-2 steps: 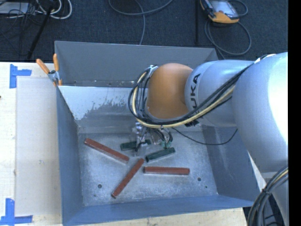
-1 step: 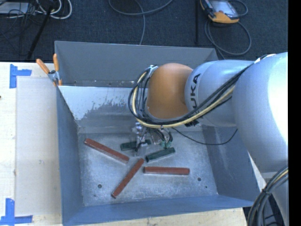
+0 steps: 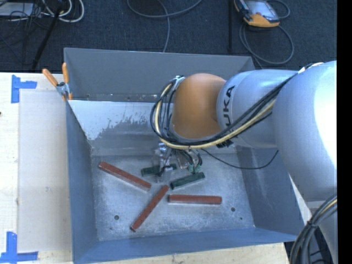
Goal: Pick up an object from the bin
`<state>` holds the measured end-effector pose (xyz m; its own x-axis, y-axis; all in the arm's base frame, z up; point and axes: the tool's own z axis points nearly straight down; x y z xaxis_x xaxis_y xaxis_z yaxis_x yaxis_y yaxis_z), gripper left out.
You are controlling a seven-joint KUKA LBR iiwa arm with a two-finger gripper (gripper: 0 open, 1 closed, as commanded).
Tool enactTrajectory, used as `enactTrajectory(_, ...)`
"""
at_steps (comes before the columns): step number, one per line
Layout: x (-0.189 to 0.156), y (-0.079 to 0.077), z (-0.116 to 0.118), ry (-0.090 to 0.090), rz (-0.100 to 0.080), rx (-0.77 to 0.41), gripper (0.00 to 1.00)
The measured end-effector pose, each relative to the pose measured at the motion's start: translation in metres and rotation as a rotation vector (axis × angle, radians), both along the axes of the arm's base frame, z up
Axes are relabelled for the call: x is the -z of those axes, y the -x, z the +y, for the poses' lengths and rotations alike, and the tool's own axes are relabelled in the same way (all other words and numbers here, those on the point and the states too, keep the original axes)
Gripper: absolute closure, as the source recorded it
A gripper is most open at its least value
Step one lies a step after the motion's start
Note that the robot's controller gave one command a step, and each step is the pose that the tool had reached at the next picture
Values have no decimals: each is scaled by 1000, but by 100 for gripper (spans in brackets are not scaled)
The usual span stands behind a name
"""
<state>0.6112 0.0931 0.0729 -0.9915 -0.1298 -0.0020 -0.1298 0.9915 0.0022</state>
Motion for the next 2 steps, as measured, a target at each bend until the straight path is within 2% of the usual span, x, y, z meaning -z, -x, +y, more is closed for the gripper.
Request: enactTrajectory(2,-16,1,0,2,4,1,100)
